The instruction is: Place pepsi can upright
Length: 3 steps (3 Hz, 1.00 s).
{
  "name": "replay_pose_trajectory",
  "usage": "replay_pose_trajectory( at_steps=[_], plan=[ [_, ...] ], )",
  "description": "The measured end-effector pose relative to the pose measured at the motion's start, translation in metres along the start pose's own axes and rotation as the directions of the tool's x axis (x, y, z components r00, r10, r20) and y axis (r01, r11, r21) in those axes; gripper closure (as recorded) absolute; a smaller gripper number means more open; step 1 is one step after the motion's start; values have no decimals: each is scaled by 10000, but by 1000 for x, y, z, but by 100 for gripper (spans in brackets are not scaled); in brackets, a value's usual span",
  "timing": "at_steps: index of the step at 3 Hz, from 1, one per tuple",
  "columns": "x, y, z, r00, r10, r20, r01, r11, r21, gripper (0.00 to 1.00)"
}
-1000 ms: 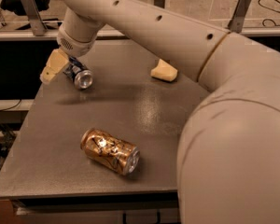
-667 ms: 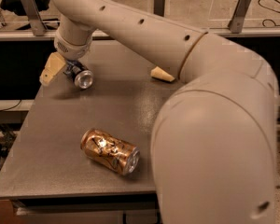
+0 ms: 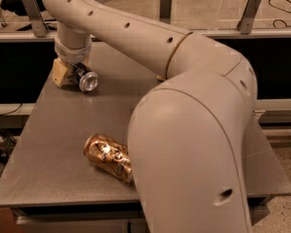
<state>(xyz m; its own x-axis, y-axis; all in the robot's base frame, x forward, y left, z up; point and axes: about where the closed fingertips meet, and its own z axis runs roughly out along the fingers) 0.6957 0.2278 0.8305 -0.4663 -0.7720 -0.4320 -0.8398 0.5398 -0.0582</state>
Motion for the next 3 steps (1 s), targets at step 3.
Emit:
replay_pose_trajectory(
  at_steps=[3],
  plan=[
    [-12, -10, -26, 9975, -124, 695, 88, 9987, 512, 100]
  ],
)
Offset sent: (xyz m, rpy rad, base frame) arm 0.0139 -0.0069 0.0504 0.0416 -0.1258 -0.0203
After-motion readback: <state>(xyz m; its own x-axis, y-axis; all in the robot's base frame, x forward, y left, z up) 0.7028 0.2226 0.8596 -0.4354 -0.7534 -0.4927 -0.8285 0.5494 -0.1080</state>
